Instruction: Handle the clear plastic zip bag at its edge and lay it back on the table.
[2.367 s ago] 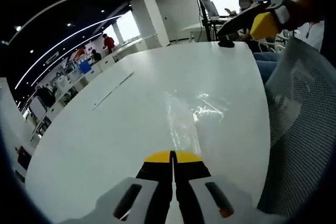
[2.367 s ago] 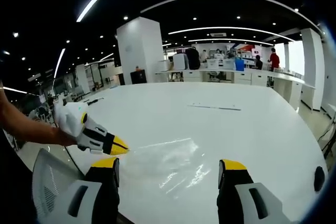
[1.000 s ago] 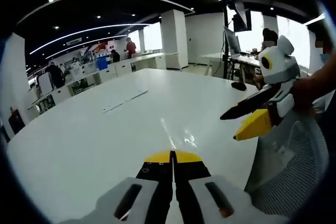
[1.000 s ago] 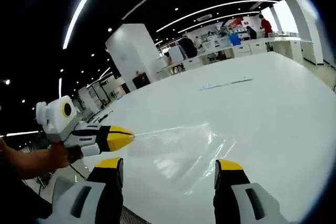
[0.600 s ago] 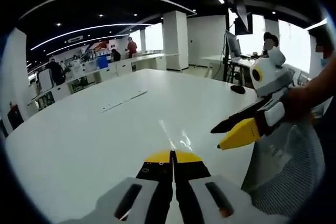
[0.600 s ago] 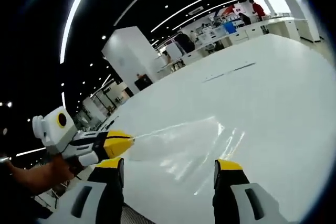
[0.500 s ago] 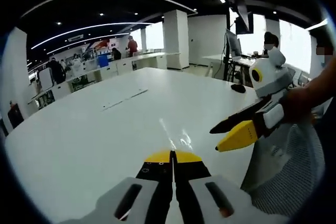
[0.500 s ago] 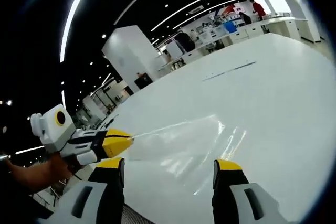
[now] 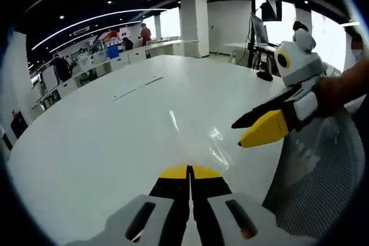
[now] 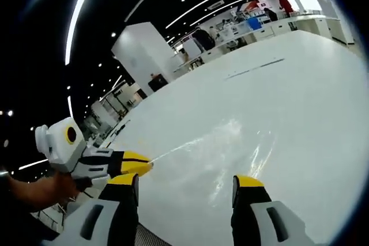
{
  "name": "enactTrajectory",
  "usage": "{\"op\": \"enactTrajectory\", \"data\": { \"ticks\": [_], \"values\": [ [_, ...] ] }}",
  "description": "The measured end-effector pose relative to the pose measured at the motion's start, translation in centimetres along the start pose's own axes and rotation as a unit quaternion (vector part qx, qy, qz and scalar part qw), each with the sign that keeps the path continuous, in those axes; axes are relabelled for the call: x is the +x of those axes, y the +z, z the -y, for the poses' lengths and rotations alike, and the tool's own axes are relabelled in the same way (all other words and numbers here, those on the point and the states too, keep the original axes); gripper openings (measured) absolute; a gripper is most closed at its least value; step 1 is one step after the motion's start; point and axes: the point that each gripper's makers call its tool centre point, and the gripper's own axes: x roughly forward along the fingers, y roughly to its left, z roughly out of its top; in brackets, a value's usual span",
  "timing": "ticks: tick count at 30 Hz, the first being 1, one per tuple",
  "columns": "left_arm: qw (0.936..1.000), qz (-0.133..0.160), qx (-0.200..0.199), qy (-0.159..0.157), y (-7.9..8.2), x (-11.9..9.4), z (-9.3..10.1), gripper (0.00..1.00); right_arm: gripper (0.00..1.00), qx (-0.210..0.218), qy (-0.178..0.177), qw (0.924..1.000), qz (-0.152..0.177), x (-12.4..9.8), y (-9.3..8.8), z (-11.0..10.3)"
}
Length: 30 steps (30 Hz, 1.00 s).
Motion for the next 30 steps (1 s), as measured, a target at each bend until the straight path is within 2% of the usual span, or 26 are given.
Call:
{"op": "enactTrajectory", "data": {
  "ticks": [8,20,30],
  "values": [
    [0.9995,-0.027,-0.002,-0.016,-2.0,0.6,0.8,0.0,0.64,0.006,-0.003,1.0,-0.005,0.5,-0.5,0.5],
    [0.9987,-0.035,-0.026,-0.029,-2.4,0.3,1.7,0.0,0.62,0.031,0.0,0.9993,-0.022,1.7,-1.8,1.3],
    [0.9972,-0.041,-0.036,-0.05,-2.9,0.0,3.0,0.0,0.55,0.074,0.011,0.9968,-0.028,2.7,-2.6,1.5]
  ]
}}
